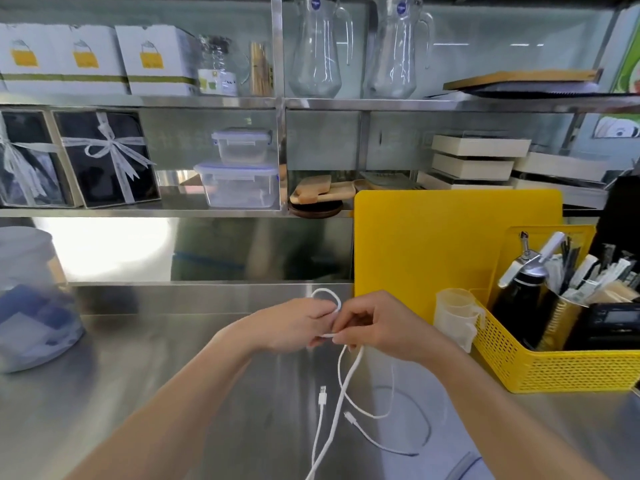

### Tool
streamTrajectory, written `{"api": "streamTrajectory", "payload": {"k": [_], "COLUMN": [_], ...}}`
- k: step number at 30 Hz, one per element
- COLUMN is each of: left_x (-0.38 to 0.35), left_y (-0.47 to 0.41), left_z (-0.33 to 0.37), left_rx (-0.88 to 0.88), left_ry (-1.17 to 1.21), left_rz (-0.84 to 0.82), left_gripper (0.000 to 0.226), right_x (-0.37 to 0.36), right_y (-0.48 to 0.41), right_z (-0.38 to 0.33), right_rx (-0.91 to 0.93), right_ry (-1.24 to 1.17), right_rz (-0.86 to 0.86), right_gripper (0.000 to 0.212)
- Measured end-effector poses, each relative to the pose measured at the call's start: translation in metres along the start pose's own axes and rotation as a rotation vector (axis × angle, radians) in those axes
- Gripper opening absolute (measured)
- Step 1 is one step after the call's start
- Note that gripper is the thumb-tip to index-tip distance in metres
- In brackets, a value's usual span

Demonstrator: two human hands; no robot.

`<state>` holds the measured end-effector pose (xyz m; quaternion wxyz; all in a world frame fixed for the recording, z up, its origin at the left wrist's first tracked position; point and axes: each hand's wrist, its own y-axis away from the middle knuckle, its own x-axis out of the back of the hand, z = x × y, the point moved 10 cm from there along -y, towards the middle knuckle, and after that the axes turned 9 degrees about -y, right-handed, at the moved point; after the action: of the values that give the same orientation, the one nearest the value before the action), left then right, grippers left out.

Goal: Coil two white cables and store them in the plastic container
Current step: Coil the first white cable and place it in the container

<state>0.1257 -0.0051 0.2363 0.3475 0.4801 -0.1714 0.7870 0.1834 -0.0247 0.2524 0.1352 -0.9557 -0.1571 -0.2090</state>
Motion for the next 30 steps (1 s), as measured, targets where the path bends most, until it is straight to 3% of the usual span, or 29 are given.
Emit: {"api": "streamTrajectory", "payload": {"k": [3,6,8,10,12,14,18,22,25,30], "left_x": [0.005,0.007,0.01,0.015,0.017,0.017,0.015,0.008,0.005,0.003], "left_y": [0.01,0.012,0.009,0.007,0.005,0.002,-0.004,-0.011,-0.015,-0.017], "left_z": [0.004,-0.005,-0.014,-0.023,-0.028,-0.031,-0.033,-0.034,-0.032,-0.034], "left_rx": [-0.038,-0.047,-0.03,-0.005,0.003,0.013,0.008,0.003,0.001,0.024], "left_ry": [0.227,0.141,0.125,0.134,0.123,0.084,0.05,0.002,-0.028,-0.081], "left_rz": [-0.065,-0.07,-0.01,0.065,0.1,0.106,0.112,0.084,0.07,0.038], "left_gripper": [0.032,0.028,0.027,0.028,0.03,0.034,0.03,0.029,0.027,0.027], "right_x": [0.008,0.011,0.017,0.042,0.069,0.079,0.063,0.044,0.021,0.025], "right_y": [0.005,0.008,0.008,0.013,0.028,0.037,0.03,0.023,0.015,0.005], "right_z": [0.004,0.018,0.031,0.033,0.035,0.049,0.064,0.069,0.066,0.059], "right_rx": [0.029,-0.036,-0.058,0.02,0.117,0.116,0.004,-0.092,-0.155,-0.113], "right_ry": [-0.119,-0.237,-0.164,-0.021,-0.109,-0.225,-0.108,-0.331,-0.253,-0.225], "right_rz": [0.017,-0.002,0.036,0.277,0.547,0.644,0.503,0.298,0.12,0.214], "right_gripper": [0.01,0.012,0.016,0.019,0.012,0.019,0.022,0.017,0.016,0.01]}}
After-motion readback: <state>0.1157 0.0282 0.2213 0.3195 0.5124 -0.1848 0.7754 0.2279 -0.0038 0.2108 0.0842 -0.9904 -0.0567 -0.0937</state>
